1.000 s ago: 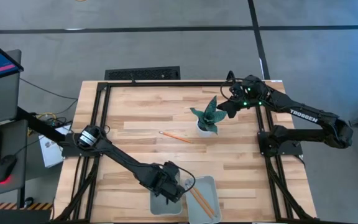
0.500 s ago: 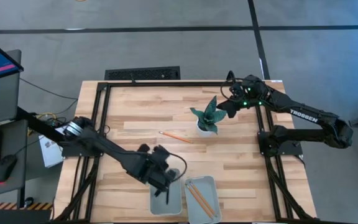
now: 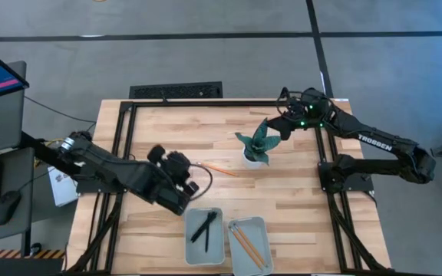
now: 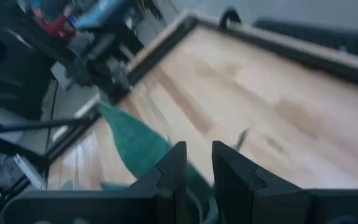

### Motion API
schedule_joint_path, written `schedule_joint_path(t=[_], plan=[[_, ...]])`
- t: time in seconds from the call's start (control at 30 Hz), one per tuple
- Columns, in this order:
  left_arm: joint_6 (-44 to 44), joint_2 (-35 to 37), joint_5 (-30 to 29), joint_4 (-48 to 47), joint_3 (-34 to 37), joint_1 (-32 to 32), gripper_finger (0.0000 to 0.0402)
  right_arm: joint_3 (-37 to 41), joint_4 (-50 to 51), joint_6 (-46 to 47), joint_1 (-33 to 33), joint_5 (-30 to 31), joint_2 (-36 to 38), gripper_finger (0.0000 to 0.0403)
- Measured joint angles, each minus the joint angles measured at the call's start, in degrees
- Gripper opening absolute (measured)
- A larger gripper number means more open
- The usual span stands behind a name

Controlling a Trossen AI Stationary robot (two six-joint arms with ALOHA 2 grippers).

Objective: Sort pens & pencils
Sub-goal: Put the pencil into the right gray bin

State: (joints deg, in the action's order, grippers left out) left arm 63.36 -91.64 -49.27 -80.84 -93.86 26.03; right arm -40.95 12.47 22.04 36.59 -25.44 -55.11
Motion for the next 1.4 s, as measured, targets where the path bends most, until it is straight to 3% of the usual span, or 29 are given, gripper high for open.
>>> schedule_joint_path(t=[0.2, 0.47, 0.93, 1.1, 1.27, 1.4], plan=[[-4.8, 5.0, -5.6, -2.4, 0.0, -3.6, 0.0079, -0.4, -9.5, 0.4, 2.7, -0.1, 0.0, 0.0098], [-10.2, 10.0, -11.4, -4.4, 0.0, -7.0, 0.0079, -8.3, -11.7, -4.4, 3.1, -1.8, 0.0, 0.0098], [-17.3, 14.3, -18.6, -5.8, 0.2, -9.4, 0.0079, -22.8, -9.9, -9.1, -4.2, -1.8, -0.8, 0.0098], [-15.4, 17.9, -21.1, -5.7, 5.2, -9.5, 0.0079, -25.0, -9.6, -10.0, -7.1, -1.7, -2.9, 0.0098], [-15.6, 25.6, -20.4, 2.5, 15.4, -9.6, 0.0079, -27.9, -9.3, -10.6, -9.8, -1.7, -6.2, 0.0098], [-29.6, 32.2, -10.6, 22.2, 24.4, -11.2, 0.0079, -33.4, -3.1, -14.1, -12.1, -1.2, -9.9, 0.0098]])
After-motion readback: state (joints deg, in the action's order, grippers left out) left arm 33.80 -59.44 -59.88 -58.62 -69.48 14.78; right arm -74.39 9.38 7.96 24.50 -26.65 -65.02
